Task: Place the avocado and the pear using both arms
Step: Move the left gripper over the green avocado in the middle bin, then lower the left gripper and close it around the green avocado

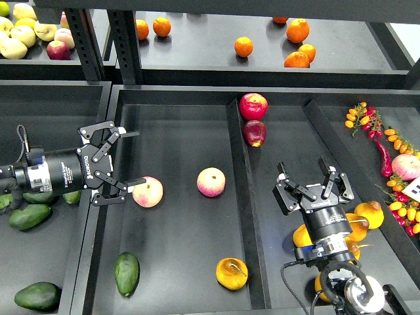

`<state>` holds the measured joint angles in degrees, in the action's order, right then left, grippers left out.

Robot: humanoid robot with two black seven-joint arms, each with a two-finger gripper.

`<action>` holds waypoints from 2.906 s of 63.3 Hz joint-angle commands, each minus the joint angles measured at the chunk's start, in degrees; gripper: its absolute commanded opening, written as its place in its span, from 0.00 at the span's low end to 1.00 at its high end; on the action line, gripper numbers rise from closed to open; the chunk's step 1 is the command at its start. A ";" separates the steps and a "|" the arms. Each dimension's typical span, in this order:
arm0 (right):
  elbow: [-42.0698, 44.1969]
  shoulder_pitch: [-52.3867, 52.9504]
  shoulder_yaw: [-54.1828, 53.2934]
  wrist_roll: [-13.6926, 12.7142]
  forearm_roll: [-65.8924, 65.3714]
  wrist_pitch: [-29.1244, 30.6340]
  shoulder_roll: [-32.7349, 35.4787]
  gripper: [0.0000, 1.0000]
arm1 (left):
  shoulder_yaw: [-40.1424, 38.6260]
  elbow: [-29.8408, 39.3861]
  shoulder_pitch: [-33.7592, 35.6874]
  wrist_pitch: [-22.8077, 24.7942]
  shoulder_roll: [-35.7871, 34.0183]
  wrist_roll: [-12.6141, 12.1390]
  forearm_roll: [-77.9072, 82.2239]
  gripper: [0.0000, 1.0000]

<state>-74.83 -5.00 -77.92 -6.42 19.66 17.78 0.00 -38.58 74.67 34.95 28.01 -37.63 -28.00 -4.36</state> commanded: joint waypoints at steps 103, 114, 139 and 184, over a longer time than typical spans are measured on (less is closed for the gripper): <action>-0.40 2.81 -0.57 0.09 3.20 -0.55 0.00 1.00 | 71.45 -0.49 43.97 -10.96 17.33 0.00 1.99 1.00; -0.40 2.89 -0.57 0.09 3.20 -0.55 0.00 1.00 | 73.47 -2.69 43.62 -11.66 20.05 0.00 1.99 1.00; -0.49 2.89 -0.66 0.09 3.28 -0.29 0.00 1.00 | 77.52 -7.61 43.27 -14.30 28.23 0.00 1.55 1.00; -0.75 2.89 -0.92 0.09 3.37 0.77 0.00 1.00 | 82.18 -13.76 39.58 -14.39 30.86 0.00 1.46 0.99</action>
<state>-75.45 -2.10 -78.81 -6.33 23.03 18.48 0.00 43.31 61.64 75.19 13.63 -6.99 -28.00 -2.97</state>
